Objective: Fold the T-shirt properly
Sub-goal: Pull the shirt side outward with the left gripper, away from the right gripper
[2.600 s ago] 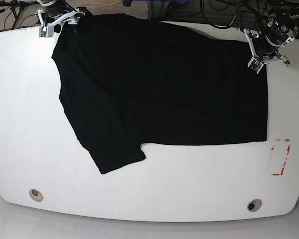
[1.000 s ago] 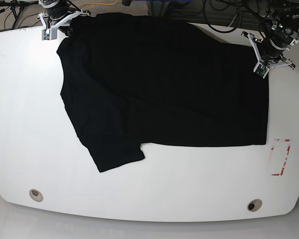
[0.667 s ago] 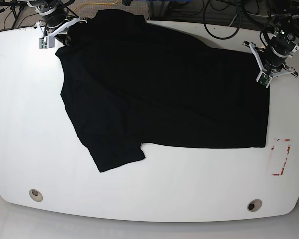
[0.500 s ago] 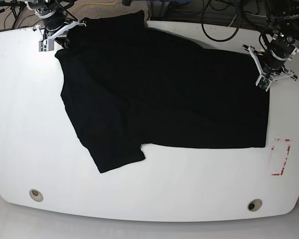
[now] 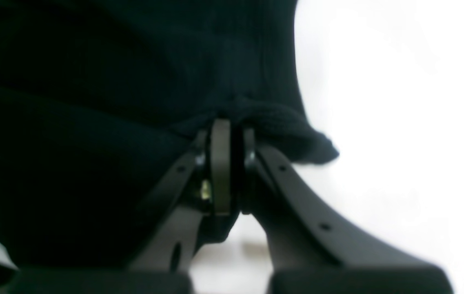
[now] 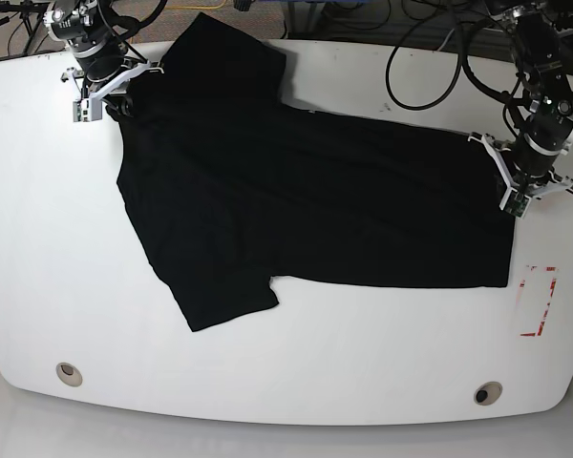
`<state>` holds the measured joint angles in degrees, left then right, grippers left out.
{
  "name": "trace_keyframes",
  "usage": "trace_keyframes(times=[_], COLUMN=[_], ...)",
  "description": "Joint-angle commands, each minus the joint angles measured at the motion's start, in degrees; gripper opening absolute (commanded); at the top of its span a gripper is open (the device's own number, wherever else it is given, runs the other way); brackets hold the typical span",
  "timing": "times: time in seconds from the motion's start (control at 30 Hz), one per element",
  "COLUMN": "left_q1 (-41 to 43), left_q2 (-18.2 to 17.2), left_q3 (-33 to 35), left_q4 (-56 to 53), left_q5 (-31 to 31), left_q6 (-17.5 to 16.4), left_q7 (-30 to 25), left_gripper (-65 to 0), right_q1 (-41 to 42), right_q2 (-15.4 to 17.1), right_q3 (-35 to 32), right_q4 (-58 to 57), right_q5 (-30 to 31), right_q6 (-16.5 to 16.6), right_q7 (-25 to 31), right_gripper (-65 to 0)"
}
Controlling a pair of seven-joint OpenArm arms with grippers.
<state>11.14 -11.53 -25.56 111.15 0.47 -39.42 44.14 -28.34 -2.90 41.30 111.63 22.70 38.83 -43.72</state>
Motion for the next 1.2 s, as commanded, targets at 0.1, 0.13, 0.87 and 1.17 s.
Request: trace_keyframes(times=[0.1,0.13,0.87,1.17], left_q1=[-4.8,-5.3,-14.7,-14.7], left_q2=[-1.2,-1.2,-2.7,-4.6], left_q3=[1.1,1.3,1.8,4.4], left_q4=[-4.4,-5.4,-25.4,-28.6], left_q5=[0.0,0.0,0.0,0.0], left_q6=[0.7,0.7,0.7,0.7], left_q7=[-0.8,-0.8,-0.9,-0.9], left_gripper=[-65.0,-65.0,-65.0,-50.0], right_q1=[2.4,2.8,11.1,11.3], right_q2=[0.7,1.0,4.5,6.0], right_q3=[0.2,0.2,0.2,0.2], right_q4=[-1.1,-1.7,-13.7,-13.8], right_q5=[0.6,0.6,0.6,0.6], right_q6=[-0.2,-0.2,-0.2,-0.3], right_q7=[1.7,1.7,1.7,1.7], right_gripper=[-63.3,-63.3,-62.8,-31.2])
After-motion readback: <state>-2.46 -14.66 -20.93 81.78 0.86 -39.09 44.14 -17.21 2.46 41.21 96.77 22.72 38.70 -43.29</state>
